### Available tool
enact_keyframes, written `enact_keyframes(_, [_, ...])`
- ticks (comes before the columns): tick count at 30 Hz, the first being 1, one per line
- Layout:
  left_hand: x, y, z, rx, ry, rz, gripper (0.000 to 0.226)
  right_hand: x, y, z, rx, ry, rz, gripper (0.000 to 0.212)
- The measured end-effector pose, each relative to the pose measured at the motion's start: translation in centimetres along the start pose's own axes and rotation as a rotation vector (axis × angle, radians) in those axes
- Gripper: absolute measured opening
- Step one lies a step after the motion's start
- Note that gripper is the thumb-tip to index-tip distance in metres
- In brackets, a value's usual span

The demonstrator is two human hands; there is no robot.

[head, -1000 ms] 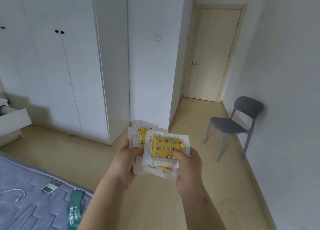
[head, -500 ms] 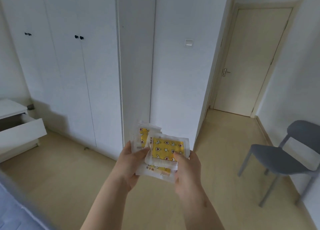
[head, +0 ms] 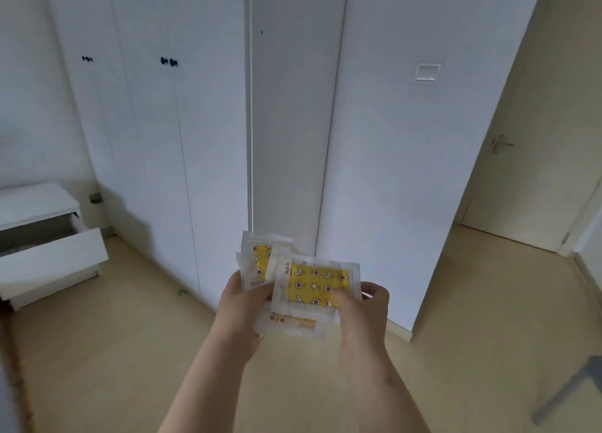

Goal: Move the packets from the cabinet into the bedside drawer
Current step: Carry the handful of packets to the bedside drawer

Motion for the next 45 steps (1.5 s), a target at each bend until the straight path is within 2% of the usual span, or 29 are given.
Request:
enact_keyframes(3, [-1.1,2.1,5.6,-0.114,-0.046,0.002,0.026,0.3,-4.6,6.1,0.218,0.006,-0.128,0.073])
enact_keyframes(4, [-1.9,2.5,7.4,-0.149,-0.063,0.007,0.028,0.8,-6.2,8.1,0.282,0.014,-0.167,0.078])
enact_keyframes(5, [-2.6,2.8,9.3,-0.178,-0.083,0.006,0.030,1.2,-7.7,10.1,0.336,0.022,-0.204,0.076])
enact_keyframes(7, [-4.0,3.4,13.0,-0.215,-0.122,-0.009,0.032,1.6,-10.3,14.3,0.422,0.013,-0.311,0.060])
enact_keyframes(9, [-4.8,5.0,15.5,-0.286,-0.141,-0.031,0.030,0.6,-12.6,17.6,0.474,-0.052,-0.416,0.042])
enact_keyframes(10, [-4.9,6.3,16.2,-0.338,-0.144,-0.034,0.029,-0.4,-14.1,18.7,0.509,-0.095,-0.452,0.039])
enact_keyframes(15, [-6.6,14.3,17.6,-0.538,-0.162,-0.031,0.028,-4.8,-22.9,20.4,0.722,-0.191,-0.522,0.040])
enact_keyframes(17, [-8.0,17.3,18.6,-0.572,-0.180,-0.014,0.028,-5.6,-26.6,20.9,0.787,-0.204,-0.482,0.042])
enact_keyframes(20, [-10.2,21.0,20.6,-0.572,-0.199,0.014,0.026,-6.2,-32.7,21.2,0.880,-0.194,-0.381,0.058])
enact_keyframes(26, [-17.1,28.8,25.5,-0.551,-0.244,0.043,0.025,-6.5,-45.3,24.2,0.826,-0.166,-0.200,0.046])
enact_keyframes(31, [-20.1,36.2,26.7,-0.594,-0.222,0.027,0.025,-9.8,-53.6,26.0,0.781,-0.202,-0.179,0.031])
enact_keyframes(34, [-21.7,41.3,26.4,-0.702,-0.243,-0.039,0.012,-12.4,-59.2,25.7,0.864,-0.251,-0.165,0.026])
enact_keyframes(39, [-22.7,50.7,25.3,-0.905,-0.263,-0.082,0.015,-17.9,-68.1,24.4,1.013,-0.344,-0.191,0.026])
enact_keyframes(45, [-26.7,59.2,30.9,-0.984,-0.305,-0.076,0.016,-21.0,-80.2,28.7,1.112,-0.376,-0.184,0.040])
Point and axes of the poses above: each hand's wrist, its own z-axis towards the middle knuckle, its own y-axis out of the back of the hand, x = y × z, the point moved 9 cm from there along z, towards the middle knuckle, and after that the axes turned 10 degrees about x, right-handed, at the moved point
